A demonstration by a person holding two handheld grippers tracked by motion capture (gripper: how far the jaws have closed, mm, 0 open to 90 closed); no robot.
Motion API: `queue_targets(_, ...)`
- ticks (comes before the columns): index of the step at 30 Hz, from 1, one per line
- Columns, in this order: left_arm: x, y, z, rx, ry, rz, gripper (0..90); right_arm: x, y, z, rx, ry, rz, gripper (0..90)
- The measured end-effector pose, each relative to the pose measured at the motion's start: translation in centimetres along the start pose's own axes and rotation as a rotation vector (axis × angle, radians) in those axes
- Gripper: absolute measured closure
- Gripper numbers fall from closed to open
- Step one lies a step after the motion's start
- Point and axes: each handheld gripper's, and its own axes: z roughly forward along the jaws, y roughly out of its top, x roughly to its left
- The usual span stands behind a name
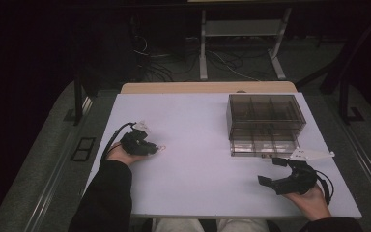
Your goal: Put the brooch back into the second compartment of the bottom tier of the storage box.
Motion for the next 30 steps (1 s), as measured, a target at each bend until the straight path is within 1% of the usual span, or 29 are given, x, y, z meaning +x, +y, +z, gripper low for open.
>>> queue_targets(4, 0.0, 0.0, 0.0, 0.004, -0.003, -0.006, 78.2, 0.0, 0.0, 0.0, 0.000, 0.000, 0.000, 0.4)
queue_targets(7, 0.0, 0.1, 0.0, 0.011, -0.002, -0.002, 78.6, 0.0, 0.0, 0.0, 0.001, 0.001, 0.003, 0.4)
queue_targets(8, -0.1, 0.1, 0.0, 0.009, 0.000, -0.007, 78.7, 0.0, 0.0, 0.0, 0.001, 0.001, 0.002, 0.4)
queue_targets(11, 0.0, 0.1, -0.1, 0.013, -0.004, -0.008, 78.9, 0.0, 0.0, 0.0, 0.000, 0.000, 0.000, 0.4)
queue_targets(13, 0.0, 0.1, -0.1, 0.010, -0.002, -0.021, 78.9, 0.0, 0.0, 0.0, 0.001, 0.000, 0.003, 0.4)
queue_targets(14, 0.0, 0.1, -0.2, 0.011, -0.002, -0.017, 78.9, 0.0, 0.0, 0.0, 0.001, 0.001, 0.003, 0.4)
queue_targets(15, 0.0, 0.0, -0.2, -0.005, -0.004, -0.028, 78.9, 0.0, 0.0, 0.0, 0.001, 0.001, 0.003, 0.4)
queue_targets(20, 0.2, 0.0, -0.8, -0.009, -0.010, -0.037, 79.0, 0.0, 0.0, 0.0, 0.001, 0.000, 0.000, 0.4)
queue_targets(22, 0.2, 0.1, -1.0, -0.018, -0.014, -0.036, 79.0, 0.0, 0.0, 0.0, 0.002, 0.001, 0.003, 0.4)
queue_targets(24, 0.0, 0.1, -1.2, -0.028, -0.019, -0.045, 79.0, 0.0, 0.0, 0.0, 0.002, -0.001, 0.001, 0.4)
queue_targets(28, -0.1, 0.5, -1.6, -0.034, -0.029, -0.031, 79.0, 0.0, 0.0, 0.0, 0.003, -0.001, 0.001, 0.4)
queue_targets(29, -0.3, 0.5, -1.6, -0.042, -0.032, -0.036, 79.0, 0.0, 0.0, 0.0, 0.002, -0.001, 0.001, 0.4)
queue_targets(30, -0.4, 0.7, -1.8, -0.040, -0.036, -0.026, 79.1, 0.0, 0.0, 0.0, 0.002, -0.002, 0.002, 0.4)
